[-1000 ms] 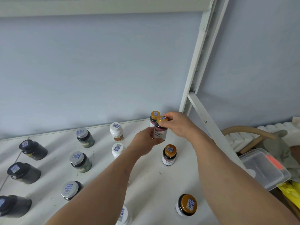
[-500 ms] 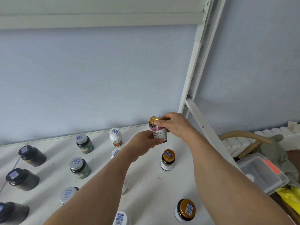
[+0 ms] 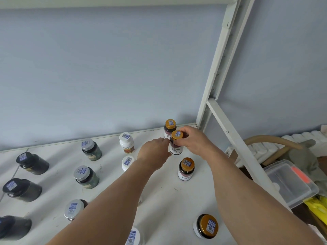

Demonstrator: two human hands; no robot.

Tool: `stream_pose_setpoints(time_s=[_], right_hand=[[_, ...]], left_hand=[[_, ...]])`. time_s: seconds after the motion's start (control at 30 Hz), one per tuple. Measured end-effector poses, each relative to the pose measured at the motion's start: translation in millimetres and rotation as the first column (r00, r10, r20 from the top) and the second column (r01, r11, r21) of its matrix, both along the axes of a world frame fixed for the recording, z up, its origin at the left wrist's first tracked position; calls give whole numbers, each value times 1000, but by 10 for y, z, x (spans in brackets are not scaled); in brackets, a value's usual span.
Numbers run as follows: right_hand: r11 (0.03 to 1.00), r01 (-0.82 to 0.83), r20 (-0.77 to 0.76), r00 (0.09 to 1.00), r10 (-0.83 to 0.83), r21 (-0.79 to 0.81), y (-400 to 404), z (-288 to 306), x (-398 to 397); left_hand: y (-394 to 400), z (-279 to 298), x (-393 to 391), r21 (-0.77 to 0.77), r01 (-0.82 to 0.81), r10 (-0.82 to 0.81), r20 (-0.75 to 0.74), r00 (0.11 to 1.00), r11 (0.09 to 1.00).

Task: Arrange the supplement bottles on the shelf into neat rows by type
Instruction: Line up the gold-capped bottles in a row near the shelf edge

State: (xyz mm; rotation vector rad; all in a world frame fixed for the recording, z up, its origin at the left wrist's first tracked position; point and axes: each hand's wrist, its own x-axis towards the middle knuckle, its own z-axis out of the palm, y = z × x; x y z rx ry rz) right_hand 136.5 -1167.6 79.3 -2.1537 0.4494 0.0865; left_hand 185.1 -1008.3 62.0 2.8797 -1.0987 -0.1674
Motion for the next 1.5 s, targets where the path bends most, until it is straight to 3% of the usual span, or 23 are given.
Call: stream_pose_setpoints(time_s=[0.37,0.53,0.67,0.93,1.2,1.37,1.5], right_hand=[[1000,17,-57,998,-15,25,15,-172,-17],[993,22,-61,998,-15,118,-16,-56,146],[997,80,14,997,-80,3,-39,52,423],[984,-39,-146,989,13,-174,17,-50,748],[991,-45,-27,999,42,-127,-44,253,704],[996,-52,15,998,54,-75,-60,497,669],[999,-35,52,998,33,23,-43,601,623]], left_hand=[[-7,-61,63,0,-19,19,-63,998,1000],[-6,-4,170,-27,-64,60,-107,992,998],[-19,54,298,-40,-108,102,-127,987,993],[-45,34,482,-76,-180,161,-209,965,981],[-48,51,543,-282,-397,201,-535,821,873],[-47,176,485,-400,-496,83,-708,701,771],[-29,299,403,-487,-531,-48,-766,641,693]])
